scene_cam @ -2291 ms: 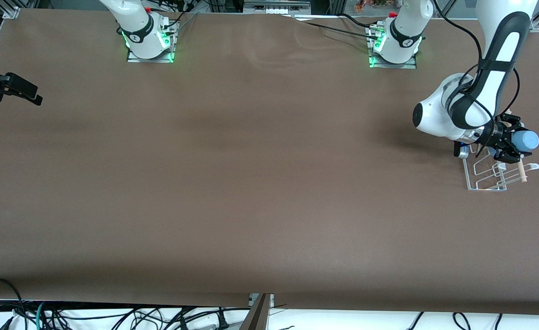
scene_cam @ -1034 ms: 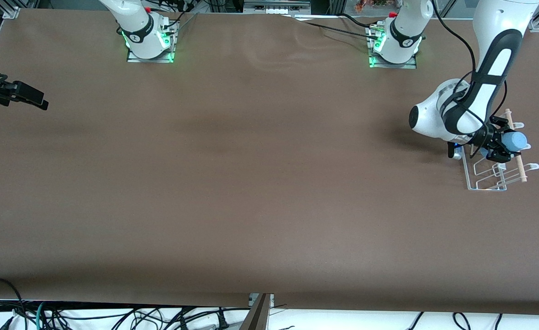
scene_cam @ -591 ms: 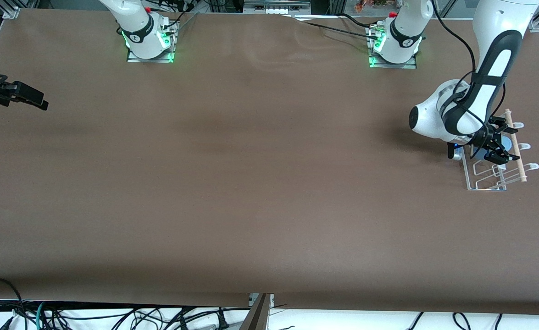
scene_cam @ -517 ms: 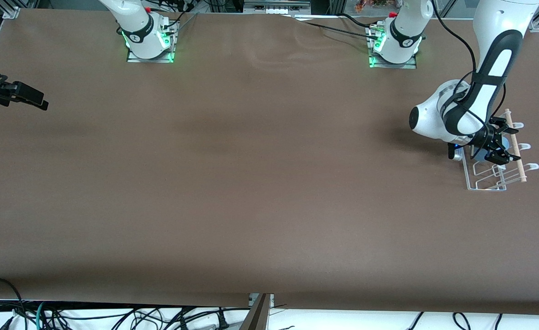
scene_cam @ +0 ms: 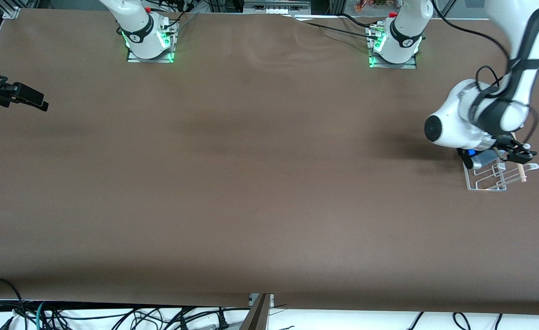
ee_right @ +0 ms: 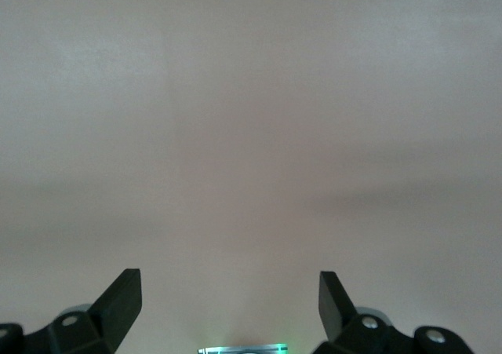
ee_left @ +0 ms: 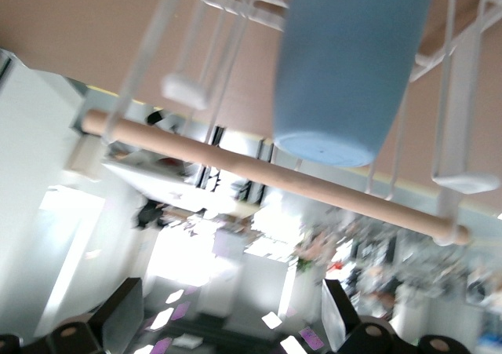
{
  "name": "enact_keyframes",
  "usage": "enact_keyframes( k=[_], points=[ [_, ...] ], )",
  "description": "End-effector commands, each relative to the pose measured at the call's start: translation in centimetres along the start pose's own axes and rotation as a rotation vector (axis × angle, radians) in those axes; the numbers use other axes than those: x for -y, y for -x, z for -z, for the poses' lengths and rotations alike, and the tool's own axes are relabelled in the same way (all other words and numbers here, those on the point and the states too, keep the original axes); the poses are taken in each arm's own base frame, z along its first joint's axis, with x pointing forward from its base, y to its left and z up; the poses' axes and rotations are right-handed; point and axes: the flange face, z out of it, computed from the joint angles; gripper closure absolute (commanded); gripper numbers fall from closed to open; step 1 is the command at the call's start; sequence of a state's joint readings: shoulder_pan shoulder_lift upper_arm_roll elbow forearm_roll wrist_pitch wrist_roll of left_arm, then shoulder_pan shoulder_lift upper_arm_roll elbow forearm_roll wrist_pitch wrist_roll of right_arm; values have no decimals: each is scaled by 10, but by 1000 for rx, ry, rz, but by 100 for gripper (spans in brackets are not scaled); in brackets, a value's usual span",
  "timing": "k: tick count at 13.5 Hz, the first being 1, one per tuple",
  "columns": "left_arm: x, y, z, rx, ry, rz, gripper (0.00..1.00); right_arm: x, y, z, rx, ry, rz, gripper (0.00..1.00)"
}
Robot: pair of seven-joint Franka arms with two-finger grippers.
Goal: Transfer cup to left arm and place on rack
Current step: 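Open the left gripper and raise it away from the rack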
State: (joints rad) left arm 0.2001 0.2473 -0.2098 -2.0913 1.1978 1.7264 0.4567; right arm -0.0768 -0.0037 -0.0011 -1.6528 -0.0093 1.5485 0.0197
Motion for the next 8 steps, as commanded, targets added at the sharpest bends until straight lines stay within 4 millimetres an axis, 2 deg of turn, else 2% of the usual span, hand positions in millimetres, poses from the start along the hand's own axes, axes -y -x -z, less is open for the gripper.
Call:
enact_keyframes(
  k=[1,4,6,8],
  points=[
    [42,31,28,-155,166,172,0,-1,-7,3,-10,-4,-5,0],
    [73,76,68,-326,287,337,0,1,-12,-2,-1,-2,-2,0],
    [81,104,99,-452,366,417,0,0,-17,-6,-5,-4,-3,0],
    [91,134,118,-597,534,509,0,1,-22,-9,-25,-4,-3,0]
  ],
)
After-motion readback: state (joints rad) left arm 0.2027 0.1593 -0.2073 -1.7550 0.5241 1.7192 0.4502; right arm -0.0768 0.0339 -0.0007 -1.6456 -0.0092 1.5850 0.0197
